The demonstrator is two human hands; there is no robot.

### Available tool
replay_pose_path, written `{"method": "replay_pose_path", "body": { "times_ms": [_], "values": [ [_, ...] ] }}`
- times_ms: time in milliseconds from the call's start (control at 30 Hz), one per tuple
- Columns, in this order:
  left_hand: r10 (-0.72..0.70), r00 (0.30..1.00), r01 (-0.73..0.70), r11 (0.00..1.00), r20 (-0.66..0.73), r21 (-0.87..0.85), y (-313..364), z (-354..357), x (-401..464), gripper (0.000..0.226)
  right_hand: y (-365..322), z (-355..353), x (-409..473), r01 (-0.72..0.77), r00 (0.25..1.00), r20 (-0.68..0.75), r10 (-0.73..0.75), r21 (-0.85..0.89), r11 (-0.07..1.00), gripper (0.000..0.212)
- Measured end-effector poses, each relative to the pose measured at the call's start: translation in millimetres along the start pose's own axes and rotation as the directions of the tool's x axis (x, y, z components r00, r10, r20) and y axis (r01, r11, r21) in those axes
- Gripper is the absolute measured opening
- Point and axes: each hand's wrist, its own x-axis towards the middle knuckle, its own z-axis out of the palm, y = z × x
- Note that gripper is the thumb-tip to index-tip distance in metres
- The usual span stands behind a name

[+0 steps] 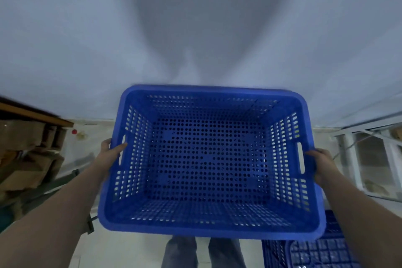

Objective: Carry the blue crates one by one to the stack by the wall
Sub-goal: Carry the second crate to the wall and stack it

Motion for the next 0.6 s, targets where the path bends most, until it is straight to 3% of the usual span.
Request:
{"method": "replay_pose_path", "body": {
  "times_ms": [67, 167, 267, 333, 433, 600],
  "values": [
    [0.009, 1.000, -0.009, 1.000, 0.003, -0.019, -0.3, 3.2, 0.1, 0.060, -1.4, -3.1, 5.7, -0.022, 1.000, 0.014, 0.022, -0.005, 1.000, 0.018],
    [0.008, 1.000, -0.007, 1.000, 0.022, -0.019, -9.1, 6.6, 1.5, 0.062, -1.5, -8.2, 6.9, -0.040, 0.999, 0.002, 0.041, -0.113, 0.993, 0.006],
    [-0.001, 0.999, 0.000, 1.000, 0.035, 0.026, -9.3, 3.9, 2.2, 0.065, -1.7, -3.6, 3.6, -0.015, 0.998, -0.058, 0.003, -0.223, 0.975, 0.034],
    [0.001, 0.999, -0.005, 0.997, 0.050, 0.077, -4.9, 1.7, 2.5, 0.069, -3.4, 0.1, -4.2, 0.042, 0.995, -0.073, -0.072, -0.349, 0.936, 0.036],
    [-0.017, 0.997, 0.007, 0.991, 0.070, 0.136, -0.6, -1.5, 3.1, 0.075, -1.9, 1.9, -7.8, 0.089, 0.989, -0.076, -0.130, -0.407, 0.909, 0.035],
    [0.007, 0.997, -0.012, 0.998, 0.082, 0.061, 1.1, 5.5, 9.1, 0.071, -2.7, 11.0, 1.2, 0.095, 0.989, -0.059, -0.137, -0.464, 0.881, 0.044]
  ]
}}
